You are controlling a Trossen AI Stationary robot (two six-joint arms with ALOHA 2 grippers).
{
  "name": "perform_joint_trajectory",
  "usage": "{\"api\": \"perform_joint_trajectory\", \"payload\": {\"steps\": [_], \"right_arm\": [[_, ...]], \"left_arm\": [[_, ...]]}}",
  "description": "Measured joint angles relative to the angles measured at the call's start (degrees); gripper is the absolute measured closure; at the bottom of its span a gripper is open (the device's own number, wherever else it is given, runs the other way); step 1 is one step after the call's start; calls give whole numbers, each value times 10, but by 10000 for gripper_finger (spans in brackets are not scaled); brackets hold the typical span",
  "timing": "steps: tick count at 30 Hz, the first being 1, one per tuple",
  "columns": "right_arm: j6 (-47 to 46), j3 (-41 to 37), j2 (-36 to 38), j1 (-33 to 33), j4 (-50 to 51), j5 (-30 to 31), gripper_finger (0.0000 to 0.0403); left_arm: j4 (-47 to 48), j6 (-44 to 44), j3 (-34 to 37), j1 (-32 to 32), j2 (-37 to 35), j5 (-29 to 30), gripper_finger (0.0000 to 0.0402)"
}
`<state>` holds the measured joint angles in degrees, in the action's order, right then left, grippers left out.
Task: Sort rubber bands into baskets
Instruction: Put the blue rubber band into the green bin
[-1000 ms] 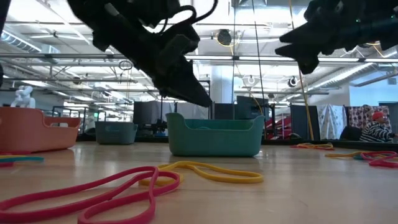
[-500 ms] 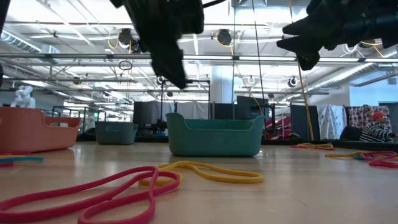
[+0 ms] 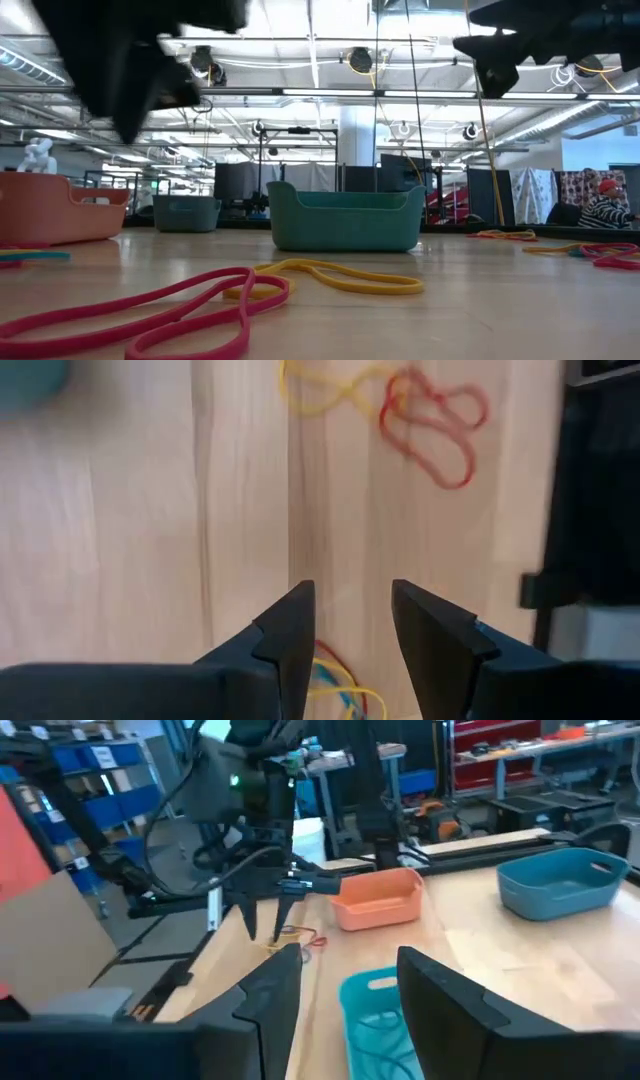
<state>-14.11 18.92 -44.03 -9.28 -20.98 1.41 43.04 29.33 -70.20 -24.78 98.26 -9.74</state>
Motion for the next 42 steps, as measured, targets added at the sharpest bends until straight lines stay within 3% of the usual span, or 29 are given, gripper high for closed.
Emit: {"api": "perform_joint_trajectory", "payload": {"steps": [5,14,23,38,42], "right_arm": [[10,0,-36,-12,-60,0,243],[18,0,-96,-14,-137,0,243],[32,0,-104,-14,-149,0,243],[31,1,-104,-14,-149,-1,243],[32,1,-109,-13,-152,-28,243]], "left_arm": [[0,58,16,-43,0,45,260],[-7,42,78,-59,0,117,260],[-51,18,127,-46,0,113,260],[-72,1,126,-41,28,114,260],[-69,-5,124,-41,37,102,260]]}}
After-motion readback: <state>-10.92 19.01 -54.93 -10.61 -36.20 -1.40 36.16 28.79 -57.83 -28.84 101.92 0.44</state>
